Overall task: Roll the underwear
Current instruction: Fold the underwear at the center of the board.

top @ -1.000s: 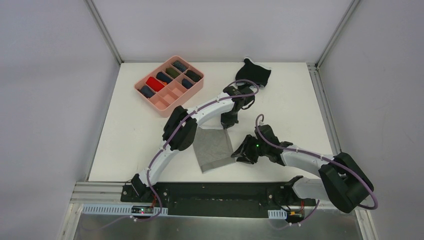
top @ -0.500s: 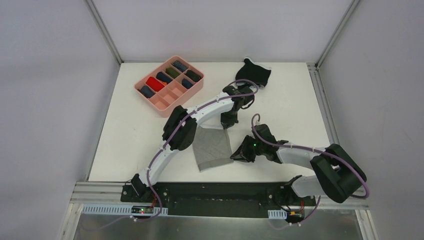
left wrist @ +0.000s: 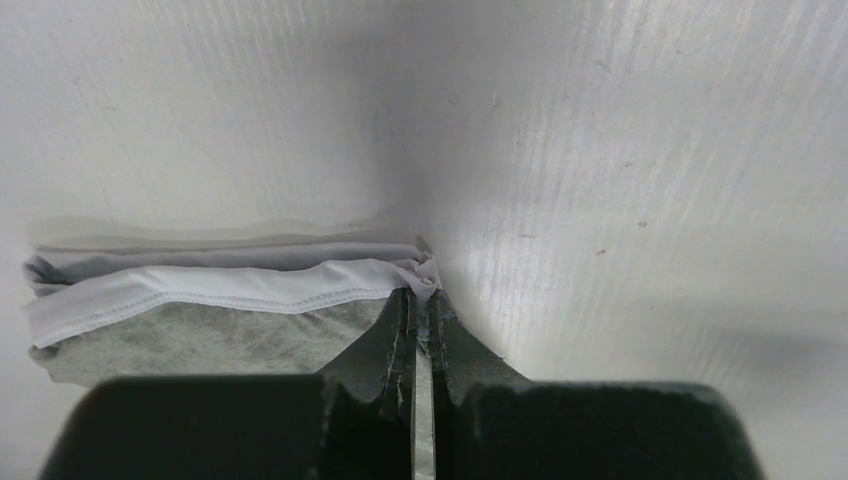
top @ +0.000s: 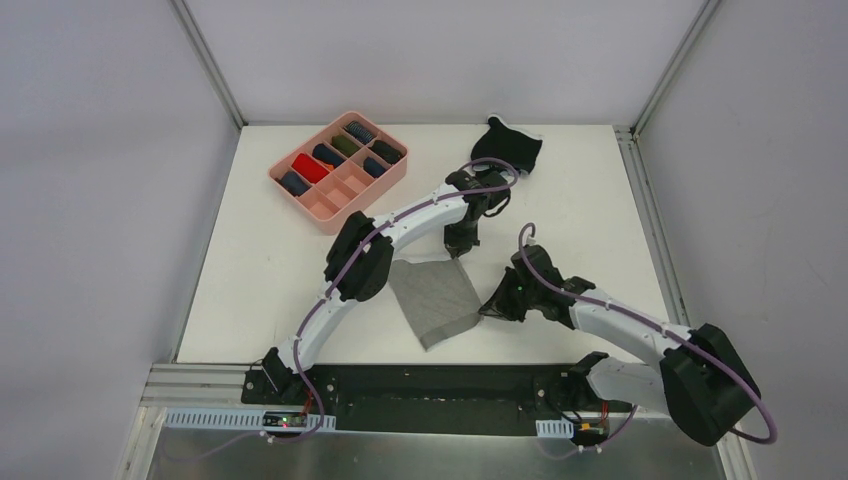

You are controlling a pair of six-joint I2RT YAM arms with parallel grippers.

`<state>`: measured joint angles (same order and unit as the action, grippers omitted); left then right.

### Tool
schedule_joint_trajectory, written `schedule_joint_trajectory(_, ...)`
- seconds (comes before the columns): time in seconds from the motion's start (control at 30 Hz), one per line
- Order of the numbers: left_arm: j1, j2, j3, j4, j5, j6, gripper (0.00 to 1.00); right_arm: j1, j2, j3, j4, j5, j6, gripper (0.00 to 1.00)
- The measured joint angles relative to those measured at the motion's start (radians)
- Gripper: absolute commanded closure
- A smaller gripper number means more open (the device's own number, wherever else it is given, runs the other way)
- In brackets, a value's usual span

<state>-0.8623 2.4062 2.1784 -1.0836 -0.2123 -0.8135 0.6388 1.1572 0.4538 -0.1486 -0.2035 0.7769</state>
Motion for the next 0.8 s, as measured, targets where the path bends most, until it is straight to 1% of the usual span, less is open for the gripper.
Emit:
schedule_joint_trajectory(0.23, 0.001, -0.008, 0.036, 0.014, 0.033, 0.019, 1.00, 0.000, -0.114, 0.097, -0.196, 0.105, -0.079, 1.00)
schedule_joint_trajectory(0.47, 0.016, -0.085, 0.020, 0.022, 0.051, 0.037, 1.00, 0.041, -0.137, 0.166, -0.286, 0.135, -0.124, 1.00)
schedule_joint_trajectory(0.67, 0.019, -0.234, -0.083, 0.032, 0.054, 0.050, 1.00, 0.135, -0.135, 0.224, -0.329, 0.165, -0.139, 1.00)
schedule_joint_trajectory(0.8, 0.020, -0.349, -0.226, 0.055, 0.051, 0.050, 1.00, 0.211, -0.114, 0.257, -0.340, 0.199, -0.140, 1.00)
